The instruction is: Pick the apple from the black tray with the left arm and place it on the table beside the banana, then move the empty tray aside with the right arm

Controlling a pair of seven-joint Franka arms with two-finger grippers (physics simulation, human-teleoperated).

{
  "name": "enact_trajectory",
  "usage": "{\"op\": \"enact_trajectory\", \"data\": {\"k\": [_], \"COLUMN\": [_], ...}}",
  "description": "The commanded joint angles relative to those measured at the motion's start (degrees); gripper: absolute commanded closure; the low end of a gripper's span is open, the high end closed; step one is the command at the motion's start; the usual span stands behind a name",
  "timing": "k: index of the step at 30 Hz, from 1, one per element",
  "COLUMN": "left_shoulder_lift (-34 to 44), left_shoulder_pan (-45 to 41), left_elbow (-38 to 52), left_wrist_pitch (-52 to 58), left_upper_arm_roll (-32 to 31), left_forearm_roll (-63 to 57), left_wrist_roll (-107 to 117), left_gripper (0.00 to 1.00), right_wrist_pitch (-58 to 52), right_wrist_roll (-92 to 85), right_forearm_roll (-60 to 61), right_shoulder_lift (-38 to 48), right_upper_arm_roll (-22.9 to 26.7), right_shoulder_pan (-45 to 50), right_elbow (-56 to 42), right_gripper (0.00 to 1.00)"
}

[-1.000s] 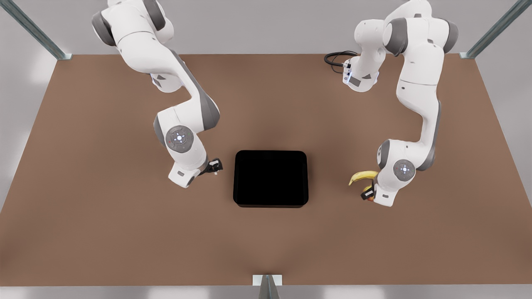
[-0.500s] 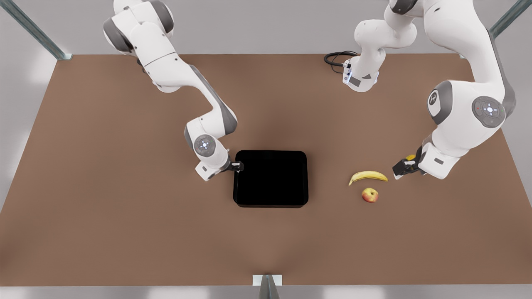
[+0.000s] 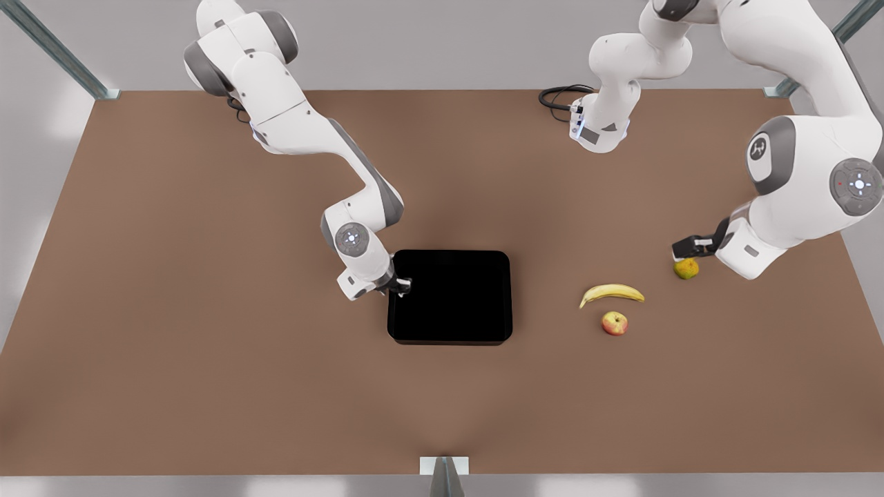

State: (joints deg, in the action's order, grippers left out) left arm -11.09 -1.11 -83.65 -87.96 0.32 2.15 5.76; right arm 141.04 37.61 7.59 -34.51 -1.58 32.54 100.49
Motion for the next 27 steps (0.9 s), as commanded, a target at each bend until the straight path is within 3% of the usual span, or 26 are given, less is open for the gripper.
{"op": "enact_trajectory", "data": {"k": [1,4,18,22,27], "left_shoulder_lift": [0.1,-0.1,-0.4,-0.9,-1.0], "left_shoulder_pan": [0.2,0.1,0.1,0.2,1.6], "left_elbow": [0.2,0.2,0.2,0.2,0.4], "left_wrist_pitch": [3.3,3.0,1.3,-0.4,-0.6], "left_upper_arm_roll": [0.0,-0.1,0.2,0.2,-0.4], "left_forearm_roll": [0.1,0.4,-0.1,0.2,0.1], "left_wrist_roll": [-3.9,-3.0,-2.0,-1.9,-1.8], "left_gripper": [0.0,0.0,0.0,0.0,0.0], "right_wrist_pitch": [1.1,1.0,1.0,1.0,-0.5], "right_wrist_roll": [4.4,3.0,2.8,2.7,1.2], "right_forearm_roll": [0.0,0.0,0.0,0.0,-0.2], "right_shoulder_lift": [0.1,0.1,-1.2,-1.2,2.3], "right_upper_arm_roll": [0.0,0.0,0.0,0.0,0.2], "right_shoulder_pan": [0.0,0.0,0.0,0.0,-0.5], "right_elbow": [0.0,0.0,0.1,0.1,0.0], "right_gripper": [0.51,0.69,0.67,0.85,0.86]}}
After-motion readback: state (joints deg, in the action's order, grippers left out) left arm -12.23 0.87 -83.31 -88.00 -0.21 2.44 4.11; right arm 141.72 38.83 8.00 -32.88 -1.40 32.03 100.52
